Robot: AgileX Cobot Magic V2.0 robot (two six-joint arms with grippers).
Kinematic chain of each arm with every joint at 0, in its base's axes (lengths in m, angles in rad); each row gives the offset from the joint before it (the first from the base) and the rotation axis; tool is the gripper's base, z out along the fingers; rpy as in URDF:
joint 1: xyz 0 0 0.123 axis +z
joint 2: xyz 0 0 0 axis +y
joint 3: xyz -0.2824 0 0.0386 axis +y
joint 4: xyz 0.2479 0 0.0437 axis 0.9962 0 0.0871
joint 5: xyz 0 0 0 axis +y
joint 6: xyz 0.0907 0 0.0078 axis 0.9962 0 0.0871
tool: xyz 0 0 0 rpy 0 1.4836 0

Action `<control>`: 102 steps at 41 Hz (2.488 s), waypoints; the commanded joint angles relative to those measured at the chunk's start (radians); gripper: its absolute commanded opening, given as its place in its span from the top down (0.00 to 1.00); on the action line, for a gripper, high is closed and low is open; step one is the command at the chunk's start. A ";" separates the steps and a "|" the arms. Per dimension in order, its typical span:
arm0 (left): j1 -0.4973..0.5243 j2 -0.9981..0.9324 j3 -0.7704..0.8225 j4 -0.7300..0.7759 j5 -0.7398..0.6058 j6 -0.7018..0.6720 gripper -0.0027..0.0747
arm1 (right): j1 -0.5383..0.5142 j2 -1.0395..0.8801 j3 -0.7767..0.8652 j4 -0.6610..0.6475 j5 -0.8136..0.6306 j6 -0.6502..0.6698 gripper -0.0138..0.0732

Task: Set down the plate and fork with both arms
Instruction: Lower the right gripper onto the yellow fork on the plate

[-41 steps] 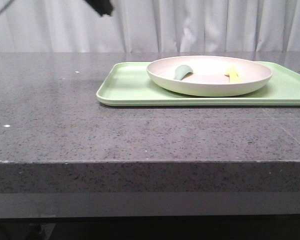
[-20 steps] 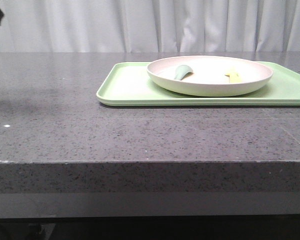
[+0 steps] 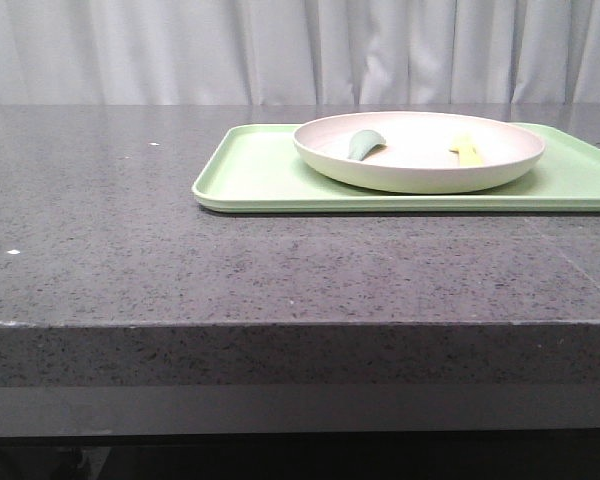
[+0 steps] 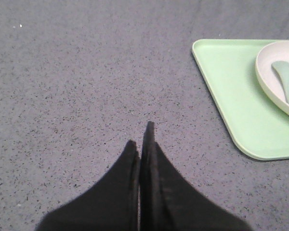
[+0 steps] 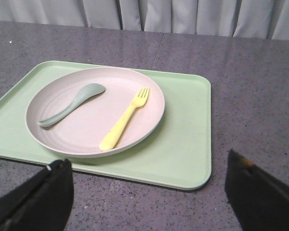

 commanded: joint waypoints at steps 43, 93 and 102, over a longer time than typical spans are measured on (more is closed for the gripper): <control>0.002 -0.263 0.113 0.016 -0.166 -0.012 0.99 | 0.085 1.087 -0.869 0.144 0.311 0.042 0.34; 0.002 -0.263 0.113 0.016 -0.166 -0.012 0.99 | 0.053 1.205 -0.875 0.144 0.311 0.043 0.46; 0.002 -0.263 0.113 0.016 -0.166 -0.012 0.99 | 0.053 1.205 -0.875 0.144 0.325 0.043 0.71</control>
